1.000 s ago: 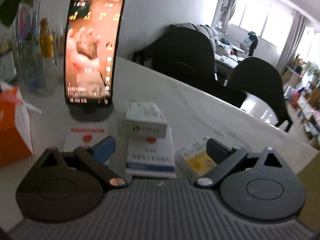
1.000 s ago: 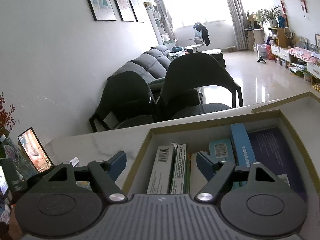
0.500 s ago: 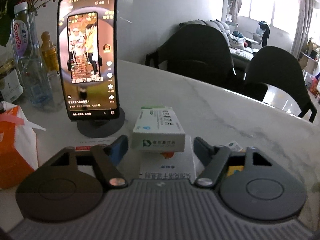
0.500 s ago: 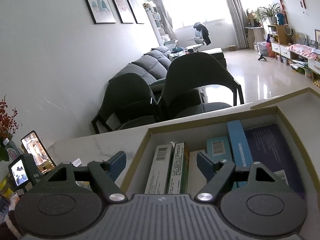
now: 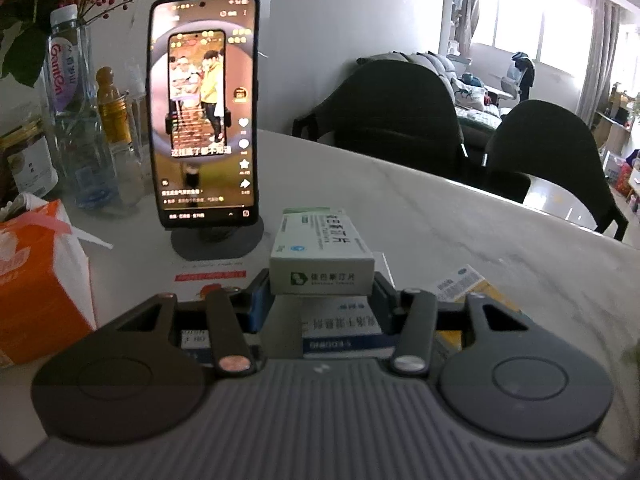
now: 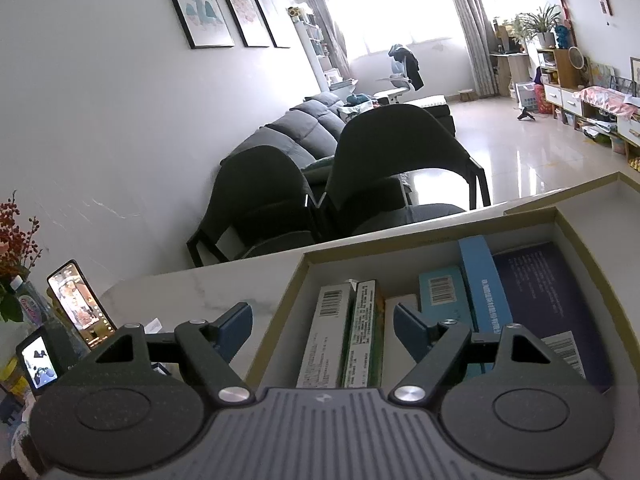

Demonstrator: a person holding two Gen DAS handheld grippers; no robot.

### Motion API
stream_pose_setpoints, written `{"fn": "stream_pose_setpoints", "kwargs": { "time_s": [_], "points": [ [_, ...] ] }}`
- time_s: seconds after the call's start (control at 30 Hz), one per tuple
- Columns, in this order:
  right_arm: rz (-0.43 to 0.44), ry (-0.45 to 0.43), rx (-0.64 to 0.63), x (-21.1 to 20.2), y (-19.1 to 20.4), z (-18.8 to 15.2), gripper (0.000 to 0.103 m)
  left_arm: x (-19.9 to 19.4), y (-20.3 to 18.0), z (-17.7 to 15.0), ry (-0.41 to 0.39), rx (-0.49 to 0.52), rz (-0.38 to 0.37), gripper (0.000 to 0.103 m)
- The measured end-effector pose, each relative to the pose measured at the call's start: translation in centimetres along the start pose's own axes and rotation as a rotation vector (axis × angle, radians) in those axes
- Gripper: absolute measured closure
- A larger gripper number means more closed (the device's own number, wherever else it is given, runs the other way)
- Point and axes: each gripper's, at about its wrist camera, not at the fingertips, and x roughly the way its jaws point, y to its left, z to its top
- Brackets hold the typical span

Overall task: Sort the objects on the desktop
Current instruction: 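Close the left tool on the Ebastine box, then lift the Ebastine box and carry it toward the cardboard box with the left tool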

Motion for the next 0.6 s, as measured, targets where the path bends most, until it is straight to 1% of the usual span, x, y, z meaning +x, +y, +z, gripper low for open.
{"fn": "stream_pose_setpoints", "kwargs": {
  "time_s": [0.23, 0.4, 0.5, 0.6],
  "points": [
    [0.015, 0.000, -0.004, -0.6, 0.8, -0.5, 0.022, -1.3, 0.2, -1.0, 0.019, 0.005, -0.025, 0.055],
    [0.026, 0.004, -0.006, -1.1, 1.2, -0.8, 0.023, -2.5, 0.2, -1.9, 0.039, 0.032, -0.037, 0.055],
    [0.028, 0.004, -0.011, -1.4, 1.6, -1.0, 0.023, -3.0, 0.3, -2.3, 0.064, 0.038, -0.046, 0.055],
    [0.032, 0.005, -0.013, -1.6, 1.8, -1.1, 0.023, -3.0, 0.4, -2.7, 0.108, 0.036, -0.058, 0.055]
  ]
}}
